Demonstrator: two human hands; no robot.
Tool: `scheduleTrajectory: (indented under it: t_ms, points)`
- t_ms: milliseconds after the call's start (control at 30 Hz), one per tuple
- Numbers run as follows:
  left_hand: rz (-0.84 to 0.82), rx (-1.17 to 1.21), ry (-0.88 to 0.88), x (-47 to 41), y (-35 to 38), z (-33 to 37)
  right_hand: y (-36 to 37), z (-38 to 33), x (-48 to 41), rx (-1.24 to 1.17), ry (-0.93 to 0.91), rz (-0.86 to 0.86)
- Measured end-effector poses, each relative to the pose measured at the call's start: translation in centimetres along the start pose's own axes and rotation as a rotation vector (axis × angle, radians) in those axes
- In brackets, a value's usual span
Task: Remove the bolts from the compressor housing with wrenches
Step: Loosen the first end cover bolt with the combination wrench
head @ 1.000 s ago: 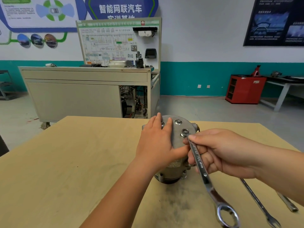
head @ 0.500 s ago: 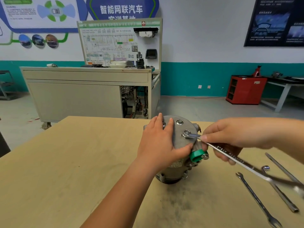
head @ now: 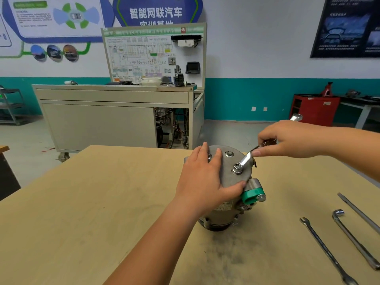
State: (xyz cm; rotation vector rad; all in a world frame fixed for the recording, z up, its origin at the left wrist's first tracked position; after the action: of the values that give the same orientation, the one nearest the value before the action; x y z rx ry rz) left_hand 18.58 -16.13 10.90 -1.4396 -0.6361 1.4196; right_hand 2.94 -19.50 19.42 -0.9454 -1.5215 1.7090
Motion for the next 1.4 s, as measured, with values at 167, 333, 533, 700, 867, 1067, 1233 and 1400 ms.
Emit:
scheduleTrajectory:
  t_ms: [167, 333, 533, 700, 867, 1067, 1233, 1400]
  points:
    - [0.000, -0.007, -0.004, 0.0, -0.1, 0.1, 0.2, 0.5, 0.0, -0.088, 0.001, 0.031]
    - [-0.004, -0.010, -0.004, -0.1, 0.0, 0.3, 0.4, 0.9, 0.0, -0.077, 0.007, 0.035]
    - [-0.002, -0.017, -0.003, -0.2, 0.1, 0.2, 0.5, 1.2, 0.1, -0.043, 0.026, 0.043]
    - [0.005, -0.001, -0.006, -0.1, -0.1, 0.1, 0.2, 1.4, 0.3, -0.089, 0.065, 0.052]
    - [0.010, 0.001, -0.006, 0.0, -0.1, 0.1, -0.4, 1.7, 1.1, -0.222, 0.135, 0.048]
    - [0.001, -0.005, -0.011, 0.0, -0.1, 0.2, -0.2, 0.1, 2.6, -0.574, 0.112, 0.051]
    - [0.001, -0.015, -0.007, 0.0, -0.1, 0.3, 1.3, -3.2, 5.1, -1.060, 0.169, -0.036]
    - [0.007, -0.011, 0.005, 0.0, 0.0, 0.2, 3.6, -6.5, 6.8, -1.509, 0.242, -0.153]
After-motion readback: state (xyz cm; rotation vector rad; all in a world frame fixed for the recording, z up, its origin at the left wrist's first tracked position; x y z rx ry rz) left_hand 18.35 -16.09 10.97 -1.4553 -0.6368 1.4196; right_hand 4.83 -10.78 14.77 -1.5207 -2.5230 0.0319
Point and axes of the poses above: each hand's wrist, its own x-axis away from the middle knuckle, its own y-axis out of the palm, z = x × y, the point moved 6 cm from there along -x, towards the middle knuckle, and after that the axes turned 2 degrees about z, right-handed, at the moved point
